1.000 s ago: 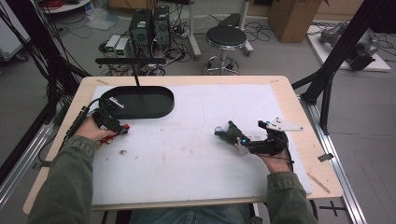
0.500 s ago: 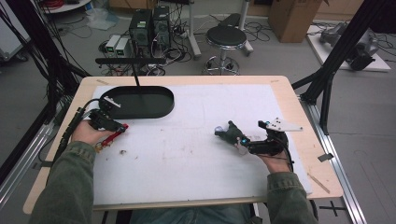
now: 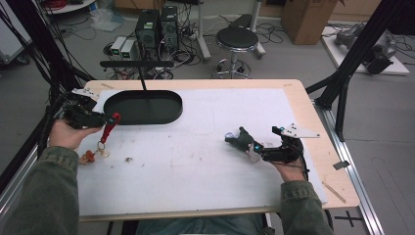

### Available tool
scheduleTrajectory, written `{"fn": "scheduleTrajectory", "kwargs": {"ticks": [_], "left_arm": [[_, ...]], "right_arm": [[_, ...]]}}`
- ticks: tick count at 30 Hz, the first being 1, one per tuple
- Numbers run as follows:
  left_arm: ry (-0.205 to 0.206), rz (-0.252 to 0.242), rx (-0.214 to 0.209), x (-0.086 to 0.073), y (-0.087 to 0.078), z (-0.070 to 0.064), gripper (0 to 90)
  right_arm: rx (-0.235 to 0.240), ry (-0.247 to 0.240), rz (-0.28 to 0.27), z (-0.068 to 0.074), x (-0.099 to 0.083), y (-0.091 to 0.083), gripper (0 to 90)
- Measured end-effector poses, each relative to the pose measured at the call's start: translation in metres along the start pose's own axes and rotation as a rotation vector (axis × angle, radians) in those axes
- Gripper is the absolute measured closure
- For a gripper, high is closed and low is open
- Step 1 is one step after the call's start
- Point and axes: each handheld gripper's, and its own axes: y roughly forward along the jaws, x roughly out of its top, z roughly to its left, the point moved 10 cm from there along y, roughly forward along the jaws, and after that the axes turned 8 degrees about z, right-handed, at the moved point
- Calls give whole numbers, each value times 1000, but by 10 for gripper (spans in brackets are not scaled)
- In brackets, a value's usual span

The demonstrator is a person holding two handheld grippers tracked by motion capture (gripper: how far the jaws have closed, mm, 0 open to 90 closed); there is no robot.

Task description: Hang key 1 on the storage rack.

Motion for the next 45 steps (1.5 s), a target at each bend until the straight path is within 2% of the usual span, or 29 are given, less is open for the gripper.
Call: {"fn": "scheduleTrajectory", "kwargs": {"ticks": [1, 2, 3, 4, 6, 7, 8, 9, 11, 12, 13, 15, 21, 22, 25, 27, 33, 36, 37, 38, 40, 45], "left_arm": [[0, 0, 0, 0, 0, 0, 752], [11, -30, -2, 8, -10, -4, 752], [11, -30, -2, 8, -10, -4, 753], [17, -58, -1, 16, -20, -6, 752], [17, -72, -2, 20, -23, -7, 752], [16, -98, -4, 26, -30, -8, 752], [11, -155, 3, 38, -42, -9, 752], [11, -155, 3, 38, -42, -9, 752], [-1, -232, 11, 56, -58, -10, 752], [-1, -232, 11, 56, -58, -10, 752], [-22, -283, 1, 70, -68, -11, 752], [-34, -309, 1, 79, -74, -12, 752], [-30, -325, 3, 94, -78, -16, 751], [-29, -342, -5, 99, -78, -18, 752], [-24, -341, -4, 102, -78, -20, 751], [-4, -326, 6, 107, -78, -23, 751], [-2, -346, 23, 124, -86, -25, 752], [9, -346, 32, 128, -84, -26, 751], [14, -345, 30, 135, -81, -26, 751], [14, -345, 30, 135, -81, -26, 751], [33, -338, 48, 144, -75, -27, 751], [34, -346, 63, 160, -67, -28, 751]], "right_arm": [[3, 4, 2, 1, 0, 0, 10], [2, -3, -1, 1, 0, 1, 10], [2, -3, -1, 1, 0, 1, 10], [3, -5, -1, 1, 0, 1, 10], [3, -6, -3, 1, 1, 1, 10], [7, -4, -7, 1, 1, 1, 10], [7, -1, -9, 1, 1, 0, 10], [6, -5, -13, 1, 2, 0, 10], [6, -2, -13, 1, 2, 1, 10], [7, -4, -14, 1, 2, 1, 10], [9, -3, -15, 1, 2, 1, 10], [10, -3, -17, 1, 2, 2, 10], [12, -5, -23, 0, 3, 1, 10], [15, 0, -20, 1, 3, 0, 10], [11, -6, -23, 0, 3, 1, 10], [13, 2, -20, 0, 3, 0, 10], [13, 1, -21, 0, 3, 1, 10], [13, -3, -26, 0, 3, 0, 10], [13, -3, -26, 0, 3, 0, 10], [14, 1, -20, 0, 3, 0, 10], [13, -5, -26, -1, 3, 1, 10], [19, 1, -30, -1, 4, 0, 10]]}}
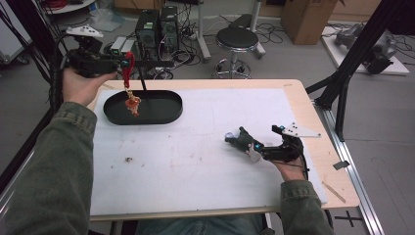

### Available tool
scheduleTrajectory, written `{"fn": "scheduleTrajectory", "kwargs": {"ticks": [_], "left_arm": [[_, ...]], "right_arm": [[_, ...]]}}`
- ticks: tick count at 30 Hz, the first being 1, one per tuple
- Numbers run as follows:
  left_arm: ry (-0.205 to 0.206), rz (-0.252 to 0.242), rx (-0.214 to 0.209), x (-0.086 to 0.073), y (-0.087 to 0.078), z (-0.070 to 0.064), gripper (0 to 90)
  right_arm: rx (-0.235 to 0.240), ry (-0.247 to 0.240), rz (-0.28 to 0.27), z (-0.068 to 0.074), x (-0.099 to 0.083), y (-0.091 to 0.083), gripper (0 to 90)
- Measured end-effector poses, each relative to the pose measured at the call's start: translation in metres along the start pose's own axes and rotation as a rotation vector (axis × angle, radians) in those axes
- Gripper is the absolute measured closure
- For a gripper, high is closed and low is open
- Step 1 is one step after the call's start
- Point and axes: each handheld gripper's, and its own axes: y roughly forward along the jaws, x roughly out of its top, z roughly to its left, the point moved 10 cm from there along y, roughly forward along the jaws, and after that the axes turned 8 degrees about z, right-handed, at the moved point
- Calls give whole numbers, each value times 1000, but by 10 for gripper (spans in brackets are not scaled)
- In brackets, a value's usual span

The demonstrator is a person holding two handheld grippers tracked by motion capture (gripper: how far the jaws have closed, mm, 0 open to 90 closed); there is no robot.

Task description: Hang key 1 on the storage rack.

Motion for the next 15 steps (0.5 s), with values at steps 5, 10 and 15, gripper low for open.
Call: {"fn": "scheduleTrajectory", "kwargs": {"ticks": [5, 10, 15], "left_arm": [[-21, 28, -12, 13, 30, 7, 752], [-10, 45, 19, 21, 50, 17, 752], [-23, 8, 16, 31, 58, 17, 752]], "right_arm": [[8, 1, -1, 1, 0, -1, 10], [14, -1, -4, 1, -1, -2, 10], [16, -2, 5, 0, -3, -1, 10]]}}
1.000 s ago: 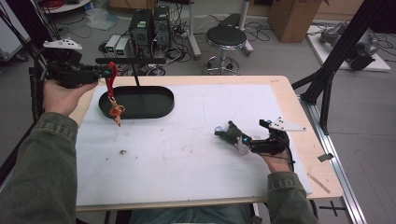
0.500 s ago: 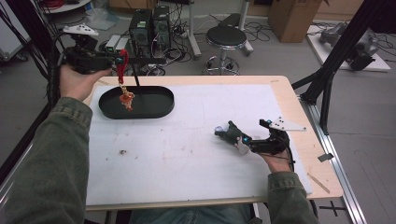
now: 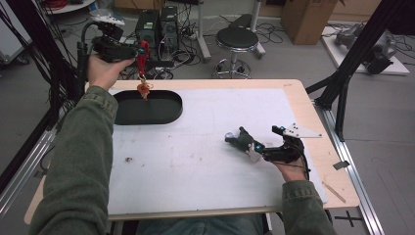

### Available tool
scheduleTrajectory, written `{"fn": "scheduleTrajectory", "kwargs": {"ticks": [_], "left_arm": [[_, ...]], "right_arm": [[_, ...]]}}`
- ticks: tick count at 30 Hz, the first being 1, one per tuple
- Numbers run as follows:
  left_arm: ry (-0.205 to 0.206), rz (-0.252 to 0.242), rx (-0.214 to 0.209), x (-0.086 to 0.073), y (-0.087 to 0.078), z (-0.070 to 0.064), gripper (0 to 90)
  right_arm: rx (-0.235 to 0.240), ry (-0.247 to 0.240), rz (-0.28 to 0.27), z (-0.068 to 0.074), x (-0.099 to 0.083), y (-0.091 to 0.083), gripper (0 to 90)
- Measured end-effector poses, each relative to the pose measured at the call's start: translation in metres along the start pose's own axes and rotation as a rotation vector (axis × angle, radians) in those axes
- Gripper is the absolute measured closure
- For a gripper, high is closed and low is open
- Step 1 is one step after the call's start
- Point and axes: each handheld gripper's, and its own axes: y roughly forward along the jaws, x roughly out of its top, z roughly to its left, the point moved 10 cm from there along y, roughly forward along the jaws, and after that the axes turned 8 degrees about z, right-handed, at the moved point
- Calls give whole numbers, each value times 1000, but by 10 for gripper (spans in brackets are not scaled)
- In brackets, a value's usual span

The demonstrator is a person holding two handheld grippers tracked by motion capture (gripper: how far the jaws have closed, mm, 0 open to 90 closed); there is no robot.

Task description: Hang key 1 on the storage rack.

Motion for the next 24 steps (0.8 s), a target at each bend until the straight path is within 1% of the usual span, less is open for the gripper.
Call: {"fn": "scheduleTrajectory", "kwargs": {"ticks": [1, 2, 3, 5, 6, 8, 9, 10, 11, 14, 15, 17, 20, 21, 22, 23, 24], "left_arm": [[7, -1, 3, 3, 4, -2, 752], [7, -1, 3, 3, 4, -2, 751], [20, 0, 12, 6, 7, -2, 751], [20, -3, 14, 8, 8, -3, 751], [21, 7, 13, 11, 11, -4, 752], [25, 14, 17, 11, 12, -4, 751], [30, 27, 20, 11, 13, -4, 751], [29, 39, 31, 10, 15, -4, 751], [19, 47, 36, 9, 15, -3, 752], [7, 56, 48, 7, 16, -2, 751], [14, 66, 61, 7, 17, 0, 751], [14, 63, 69, 8, 19, 2, 751], [3, 71, 84, 9, 23, 10, 751], [-6, 62, 76, 10, 24, 12, 751], [-6, 62, 76, 10, 24, 12, 751], [-17, 37, 63, 15, 27, 14, 751], [-10, 32, 65, 16, 28, 16, 752]], "right_arm": [[-3, -2, -2, -1, 0, 0, 10], [-1, 1, -4, -1, 0, 0, 10], [-2, 4, -4, -1, 0, -1, 10], [-8, -4, -7, -2, 0, -1, 10], [-4, 2, -3, -1, -1, -1, 10], [-6, 3, -2, -1, -1, -1, 10], [-4, 2, -2, 0, -1, -1, 10], [-5, -4, -1, 0, -1, -1, 10], [-6, -6, -1, 0, -1, -1, 10], [-7, 4, 3, 0, -1, -2, 10], [-8, 9, 3, 1, -1, -3, 10], [-11, 0, -2, 0, -1, -3, 10], [-6, 6, 4, 1, -2, -3, 10], [-8, 7, 5, 1, -2, -3, 10], [-9, 4, 3, 0, -2, -3, 10], [-11, 3, 1, 0, -2, -3, 10], [-10, 13, 1, 0, -2, -4, 10]]}}
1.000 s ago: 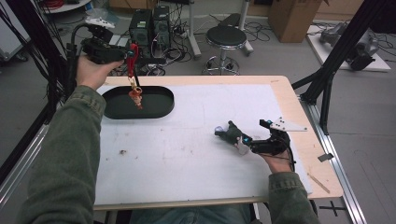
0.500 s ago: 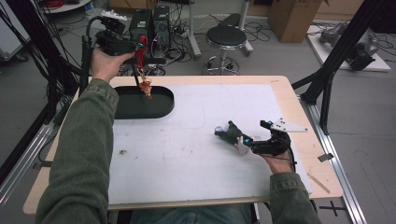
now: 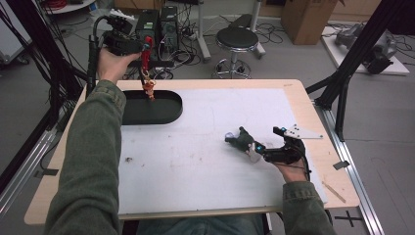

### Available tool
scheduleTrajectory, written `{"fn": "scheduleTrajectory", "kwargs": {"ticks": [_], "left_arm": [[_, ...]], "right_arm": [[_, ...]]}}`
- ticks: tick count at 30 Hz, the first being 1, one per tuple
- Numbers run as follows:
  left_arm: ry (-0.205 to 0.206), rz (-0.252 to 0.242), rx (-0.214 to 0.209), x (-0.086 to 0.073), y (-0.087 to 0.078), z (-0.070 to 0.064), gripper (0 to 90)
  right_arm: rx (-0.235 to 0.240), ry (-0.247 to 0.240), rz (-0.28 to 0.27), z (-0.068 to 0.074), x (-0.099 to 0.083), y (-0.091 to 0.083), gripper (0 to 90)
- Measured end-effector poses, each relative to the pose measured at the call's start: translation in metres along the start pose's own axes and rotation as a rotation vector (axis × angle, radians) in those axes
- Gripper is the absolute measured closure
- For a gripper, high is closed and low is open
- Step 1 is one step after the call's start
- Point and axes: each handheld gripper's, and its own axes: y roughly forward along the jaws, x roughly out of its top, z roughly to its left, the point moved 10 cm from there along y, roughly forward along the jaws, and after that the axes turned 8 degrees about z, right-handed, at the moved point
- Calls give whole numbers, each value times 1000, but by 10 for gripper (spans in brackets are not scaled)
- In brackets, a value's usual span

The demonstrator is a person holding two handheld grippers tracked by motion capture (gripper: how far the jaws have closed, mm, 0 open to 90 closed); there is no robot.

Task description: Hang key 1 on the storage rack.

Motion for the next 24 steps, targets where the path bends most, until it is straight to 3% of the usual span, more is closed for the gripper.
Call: {"fn": "scheduleTrajectory", "kwargs": {"ticks": [8, 10, 11, 12, 16, 18, 19, 20, 21, 22, 23, 24], "left_arm": [[11, 10, 9, 2, 18, 9, 751], [1, 14, 12, 2, 21, 12, 751], [-22, 16, -13, 0, 21, 13, 751], [-22, 16, -13, 0, 21, 13, 751], [-64, 18, -28, -3, 14, 16, 730], [-117, -26, -56, -1, 6, 17, 611], [-152, -44, -105, -1, 2, 15, 611], [-188, -44, -162, -2, -1, 13, 550], [-197, -34, -188, -4, -3, 11, 412], [-154, -31, -136, -9, -6, 10, 342], [-154, -31, -136, -9, -6, 10, 276], [-125, -26, -74, -12, -9, 11, 276]], "right_arm": [[9, 20, 1, -4, -2, 1, 10], [6, 21, 4, -4, -2, 0, 9], [4, 20, 5, -4, -3, 0, 10], [2, 25, 7, -4, -3, -1, 10], [0, 24, 8, -4, -4, -2, 10], [1, 25, 14, -4, -5, -2, 10], [1, 25, 14, -4, -5, -2, 10], [1, 28, 18, -3, -6, -2, 10], [5, 23, 25, -3, -7, -1, 10], [8, 23, 30, -2, -7, -1, 10], [8, 22, 31, -1, -7, -1, 10], [8, 22, 31, -1, -7, -1, 10]]}}
